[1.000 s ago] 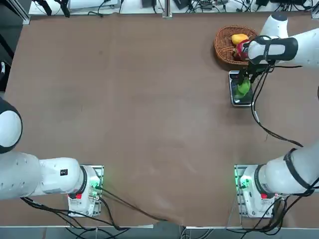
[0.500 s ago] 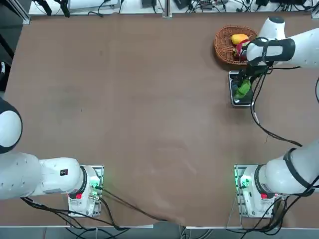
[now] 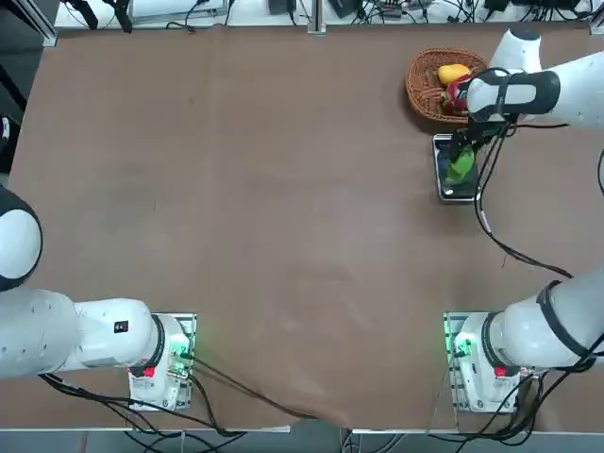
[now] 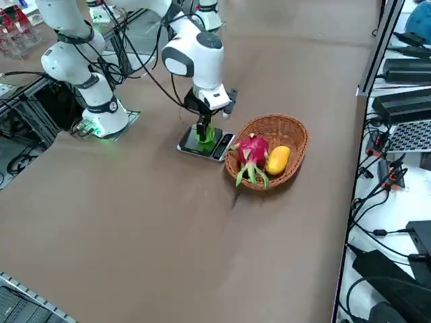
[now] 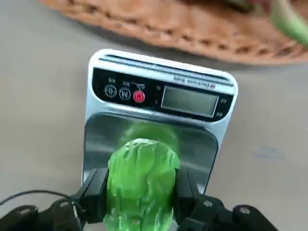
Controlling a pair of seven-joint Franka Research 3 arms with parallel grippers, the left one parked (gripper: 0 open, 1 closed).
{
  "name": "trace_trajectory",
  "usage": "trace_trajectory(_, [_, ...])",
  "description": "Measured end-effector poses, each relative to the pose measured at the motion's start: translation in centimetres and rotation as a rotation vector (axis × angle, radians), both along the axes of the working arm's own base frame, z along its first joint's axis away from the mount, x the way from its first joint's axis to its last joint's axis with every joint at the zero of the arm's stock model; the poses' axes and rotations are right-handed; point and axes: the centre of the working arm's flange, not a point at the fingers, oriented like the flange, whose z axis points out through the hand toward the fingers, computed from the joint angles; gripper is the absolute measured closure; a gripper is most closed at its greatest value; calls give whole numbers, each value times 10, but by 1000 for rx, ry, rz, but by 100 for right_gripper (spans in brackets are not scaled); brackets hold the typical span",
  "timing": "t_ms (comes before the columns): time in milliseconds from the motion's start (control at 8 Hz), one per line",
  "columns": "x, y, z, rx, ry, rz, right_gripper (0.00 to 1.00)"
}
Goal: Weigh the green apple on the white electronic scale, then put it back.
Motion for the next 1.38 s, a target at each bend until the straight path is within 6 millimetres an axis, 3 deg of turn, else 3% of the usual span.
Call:
trace_trajectory(250, [25, 9, 34, 0, -5, -6, 31])
trace_trajectory(500, [58, 31, 76, 1, -38, -8, 31])
trace_trajectory(625, [77, 39, 87, 3, -68, -2, 31])
trace_trajectory(875, [121, 45, 82, 4, -88, 1, 31])
trace_trajectory(1125, [163, 55, 62, 5, -100, 11, 31])
trace_trajectory(1375, [190, 71, 32, 7, -103, 30, 31])
